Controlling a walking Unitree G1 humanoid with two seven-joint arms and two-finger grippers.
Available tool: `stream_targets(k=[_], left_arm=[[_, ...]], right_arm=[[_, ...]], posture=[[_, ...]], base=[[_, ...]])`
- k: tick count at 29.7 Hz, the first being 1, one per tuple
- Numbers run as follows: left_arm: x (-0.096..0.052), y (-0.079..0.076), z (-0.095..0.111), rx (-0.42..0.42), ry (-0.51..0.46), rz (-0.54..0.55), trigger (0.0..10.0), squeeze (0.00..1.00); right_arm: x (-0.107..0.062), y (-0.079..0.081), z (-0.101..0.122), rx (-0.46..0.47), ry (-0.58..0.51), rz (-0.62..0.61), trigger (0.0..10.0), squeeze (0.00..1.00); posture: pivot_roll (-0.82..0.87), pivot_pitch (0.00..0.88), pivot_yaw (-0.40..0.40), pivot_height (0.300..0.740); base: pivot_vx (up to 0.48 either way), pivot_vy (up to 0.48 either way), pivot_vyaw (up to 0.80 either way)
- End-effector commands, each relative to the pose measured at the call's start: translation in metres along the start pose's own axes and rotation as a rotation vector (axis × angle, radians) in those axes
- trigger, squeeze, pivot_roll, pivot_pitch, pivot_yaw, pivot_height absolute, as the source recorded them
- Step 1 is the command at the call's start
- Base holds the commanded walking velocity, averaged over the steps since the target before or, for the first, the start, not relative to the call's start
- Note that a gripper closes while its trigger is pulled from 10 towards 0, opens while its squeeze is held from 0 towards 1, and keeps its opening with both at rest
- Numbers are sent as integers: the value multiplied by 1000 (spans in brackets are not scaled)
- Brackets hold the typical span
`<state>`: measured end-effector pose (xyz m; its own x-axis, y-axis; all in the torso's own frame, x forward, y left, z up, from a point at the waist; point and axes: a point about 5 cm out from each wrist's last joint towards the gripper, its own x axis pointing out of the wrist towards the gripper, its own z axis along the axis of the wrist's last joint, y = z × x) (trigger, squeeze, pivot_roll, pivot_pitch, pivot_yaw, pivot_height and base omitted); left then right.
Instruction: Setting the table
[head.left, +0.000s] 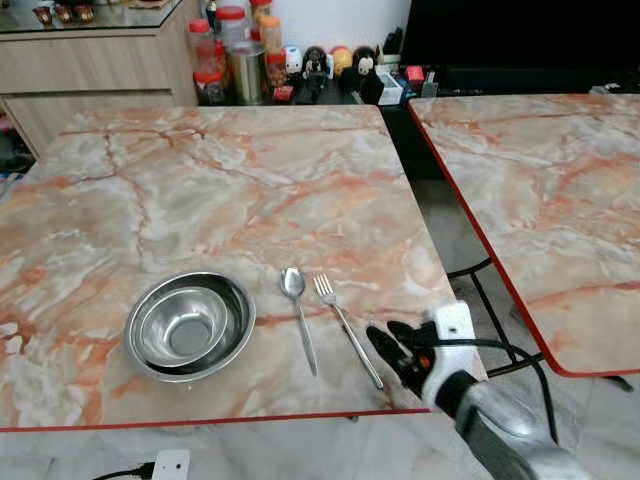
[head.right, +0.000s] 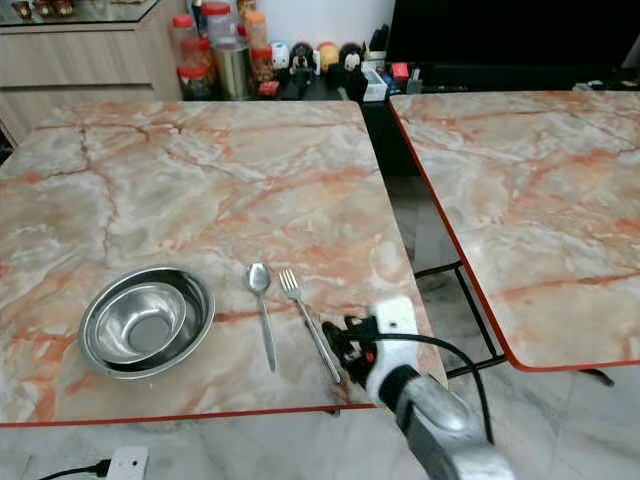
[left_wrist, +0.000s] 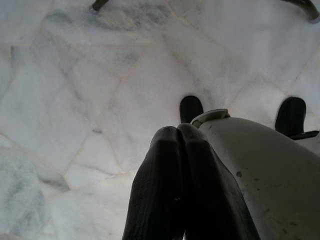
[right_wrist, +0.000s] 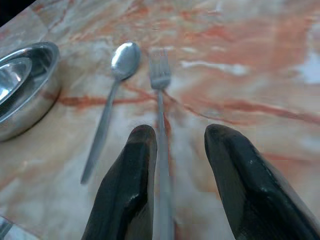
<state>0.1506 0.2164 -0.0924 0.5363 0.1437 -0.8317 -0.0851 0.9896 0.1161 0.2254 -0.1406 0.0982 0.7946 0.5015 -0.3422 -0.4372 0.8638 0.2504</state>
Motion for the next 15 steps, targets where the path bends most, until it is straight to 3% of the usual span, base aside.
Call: stream_targets(k=[1,2,6,9,15], left_arm=[[-2,2,-11,5,38,-1,10000,0],[-2,1,-11,6,40,-2,10000,0],[-2,1,-12,4,41,-3,10000,0],[-2,0,-13,8,44,-5,10000,0],[-2,0,-12,12,43,-5,10000,0]], right_arm=[[-5,-6,-4,42,10,14,10000,0],[-8,-18,-18,58,54,-14,10000,0],[-12,-31,-31,93,85,-61,10000,0],[-13,-33,-30,169,43,-45,10000,0],[-9,-33,-31,201,23,-12,10000,0]], posture=[[-102,92,-23,740],[-105,91,-26,740],[-101,87,-25,740],[-106,80,-22,740],[-100,73,-25,740]], base=[[0,0,0],[0,0,0],[0,0,0],[0,0,0],[0,0,0]])
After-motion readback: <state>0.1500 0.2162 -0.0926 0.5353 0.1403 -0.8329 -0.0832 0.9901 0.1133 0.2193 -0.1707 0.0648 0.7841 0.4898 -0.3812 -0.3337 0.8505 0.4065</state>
